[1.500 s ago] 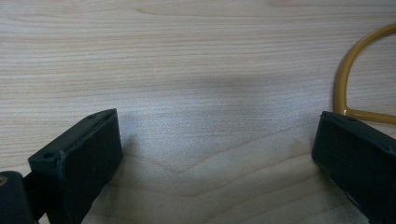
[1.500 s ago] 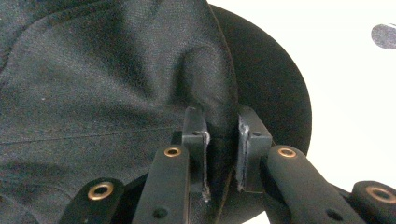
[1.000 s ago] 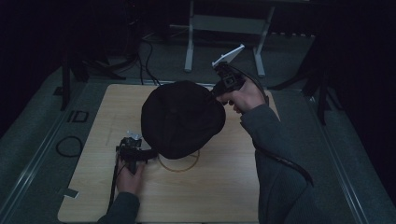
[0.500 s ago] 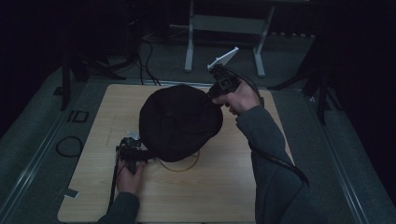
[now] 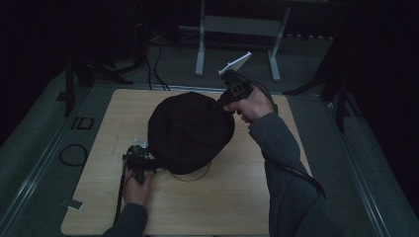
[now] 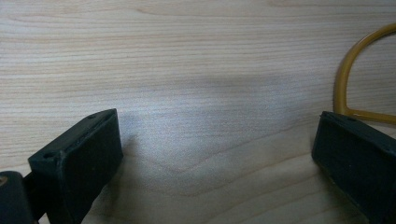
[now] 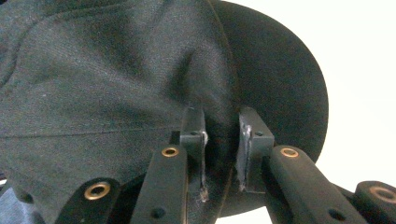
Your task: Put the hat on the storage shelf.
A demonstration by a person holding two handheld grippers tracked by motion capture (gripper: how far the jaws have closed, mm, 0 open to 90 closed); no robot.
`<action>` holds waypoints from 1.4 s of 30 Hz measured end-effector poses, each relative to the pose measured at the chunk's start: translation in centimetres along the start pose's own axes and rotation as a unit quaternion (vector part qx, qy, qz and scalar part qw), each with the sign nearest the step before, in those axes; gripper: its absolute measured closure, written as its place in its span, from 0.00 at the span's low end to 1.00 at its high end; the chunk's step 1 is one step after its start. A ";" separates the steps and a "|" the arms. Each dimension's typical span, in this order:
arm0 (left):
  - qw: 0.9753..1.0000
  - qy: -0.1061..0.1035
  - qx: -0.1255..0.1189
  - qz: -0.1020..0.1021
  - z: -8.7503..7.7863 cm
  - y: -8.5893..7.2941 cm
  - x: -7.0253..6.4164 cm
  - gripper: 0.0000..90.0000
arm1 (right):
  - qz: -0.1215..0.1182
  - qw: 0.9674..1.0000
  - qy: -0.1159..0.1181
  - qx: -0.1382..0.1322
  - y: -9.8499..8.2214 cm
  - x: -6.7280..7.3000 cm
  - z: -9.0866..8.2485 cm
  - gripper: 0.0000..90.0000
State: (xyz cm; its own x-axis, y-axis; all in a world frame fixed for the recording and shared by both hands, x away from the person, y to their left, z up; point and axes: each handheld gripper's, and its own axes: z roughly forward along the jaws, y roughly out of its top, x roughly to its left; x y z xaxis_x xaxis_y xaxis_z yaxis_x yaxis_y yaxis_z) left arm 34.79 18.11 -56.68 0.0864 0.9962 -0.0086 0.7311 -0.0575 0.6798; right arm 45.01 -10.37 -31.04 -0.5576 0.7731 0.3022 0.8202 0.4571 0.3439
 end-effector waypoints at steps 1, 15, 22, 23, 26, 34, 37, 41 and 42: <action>1.000 0.000 0.000 0.000 0.0 0.0 0.0 0.01 | 0.001 1.000 0.002 0.001 0.0 0.0 0.1 0.83; 1.000 0.001 -0.002 -0.001 0.0 0.0 -0.1 0.01 | 0.005 1.000 0.014 0.008 -0.2 -0.7 1.2 0.75; 1.000 0.000 -0.001 0.000 0.0 0.0 -0.1 0.01 | 0.013 1.000 0.009 -0.006 -0.5 -1.5 0.5 0.71; 1.000 0.001 -0.001 0.000 0.0 0.0 -0.1 0.01 | 0.011 1.000 0.006 -0.006 -0.6 -1.5 0.5 0.70; 1.000 0.000 -0.001 -0.001 0.0 0.0 -0.1 0.01 | 0.010 1.000 0.002 -0.005 -0.9 -1.9 0.4 0.70; 1.000 0.000 0.000 -0.001 0.0 0.0 -0.1 0.01 | -0.005 1.000 -0.007 -0.008 -2.0 -3.0 0.9 0.75; 1.000 0.000 0.000 -0.001 0.0 0.0 -0.1 0.01 | -0.003 1.000 -0.008 -0.004 -2.4 -3.5 1.2 0.75; 1.000 0.000 0.000 -0.001 0.0 0.0 -0.1 0.01 | 0.001 1.000 -0.006 -0.001 -2.9 -4.2 1.4 0.75; 1.000 0.000 0.000 -0.001 0.0 0.0 -0.1 0.01 | 0.002 1.000 -0.006 0.000 -3.0 -4.4 1.4 0.74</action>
State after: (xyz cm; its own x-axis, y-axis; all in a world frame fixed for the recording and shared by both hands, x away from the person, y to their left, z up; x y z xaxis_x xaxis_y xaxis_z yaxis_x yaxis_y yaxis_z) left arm 34.81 18.01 -56.68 0.0859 0.9962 -0.0103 0.7309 -0.0560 0.6802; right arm 45.19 -14.49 -34.59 -0.5536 0.7795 0.2930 0.8219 0.4548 0.3429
